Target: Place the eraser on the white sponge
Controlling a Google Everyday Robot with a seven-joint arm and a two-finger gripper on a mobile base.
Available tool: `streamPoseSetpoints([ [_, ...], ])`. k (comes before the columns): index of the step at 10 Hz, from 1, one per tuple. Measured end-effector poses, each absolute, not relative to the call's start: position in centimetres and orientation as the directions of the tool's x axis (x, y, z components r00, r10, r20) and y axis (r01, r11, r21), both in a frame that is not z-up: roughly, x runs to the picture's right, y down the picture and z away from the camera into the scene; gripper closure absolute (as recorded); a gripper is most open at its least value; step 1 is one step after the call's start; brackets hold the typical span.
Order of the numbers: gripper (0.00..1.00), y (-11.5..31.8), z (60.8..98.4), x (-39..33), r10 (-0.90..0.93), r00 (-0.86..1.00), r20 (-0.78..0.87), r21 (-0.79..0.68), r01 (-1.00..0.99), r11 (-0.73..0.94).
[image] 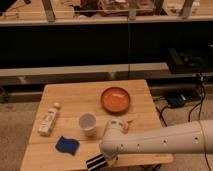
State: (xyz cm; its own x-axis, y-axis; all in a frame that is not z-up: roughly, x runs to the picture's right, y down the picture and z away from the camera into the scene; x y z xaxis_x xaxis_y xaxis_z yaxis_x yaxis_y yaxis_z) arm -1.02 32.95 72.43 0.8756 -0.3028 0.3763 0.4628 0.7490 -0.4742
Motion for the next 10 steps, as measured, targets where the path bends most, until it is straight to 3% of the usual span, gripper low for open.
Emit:
streamPoseSetpoints([
  [10,1.00,28.7,68.9,-4.9,-0.285,0.881,0.379,-0.449,0.444,0.776],
])
